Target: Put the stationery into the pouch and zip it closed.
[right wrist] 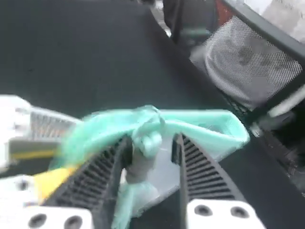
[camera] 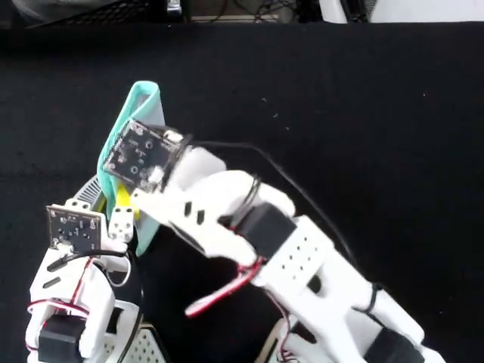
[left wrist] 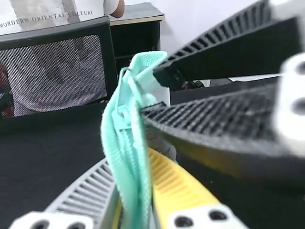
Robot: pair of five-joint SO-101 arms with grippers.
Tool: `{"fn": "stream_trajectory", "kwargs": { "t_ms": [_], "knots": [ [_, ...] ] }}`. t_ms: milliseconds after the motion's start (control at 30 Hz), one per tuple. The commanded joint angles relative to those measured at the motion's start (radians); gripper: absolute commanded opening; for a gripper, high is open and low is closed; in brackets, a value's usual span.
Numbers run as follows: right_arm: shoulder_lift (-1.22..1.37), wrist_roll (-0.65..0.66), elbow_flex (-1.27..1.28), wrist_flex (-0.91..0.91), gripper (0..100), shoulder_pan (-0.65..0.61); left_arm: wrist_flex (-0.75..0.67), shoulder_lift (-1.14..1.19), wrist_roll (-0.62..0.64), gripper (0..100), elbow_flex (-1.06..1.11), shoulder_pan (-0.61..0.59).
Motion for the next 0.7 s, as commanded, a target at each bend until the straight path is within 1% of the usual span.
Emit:
{"fn": "stream_trajectory", "kwargs": {
  "t_ms": [0, 333, 500, 667],
  "knots": [
    [-0.001, 0.006, -0.044, -0.015, 15.2, 0.011, 0.031, 0.002, -0.009, 3, 0.047, 0.007],
    [-0.007, 0.002, -0.056, -0.015, 15.1, 0.014, 0.031, 0.002, -0.009, 3, 0.051, 0.008],
    [-0.088, 0.0, -0.047, -0.009, 15.1, 0.012, 0.029, 0.002, -0.009, 3, 0.053, 0.008],
    [-0.111, 0.005, 0.012, -0.069, 15.1, 0.012, 0.029, 0.002, -0.009, 3, 0.053, 0.008]
  ]
}}
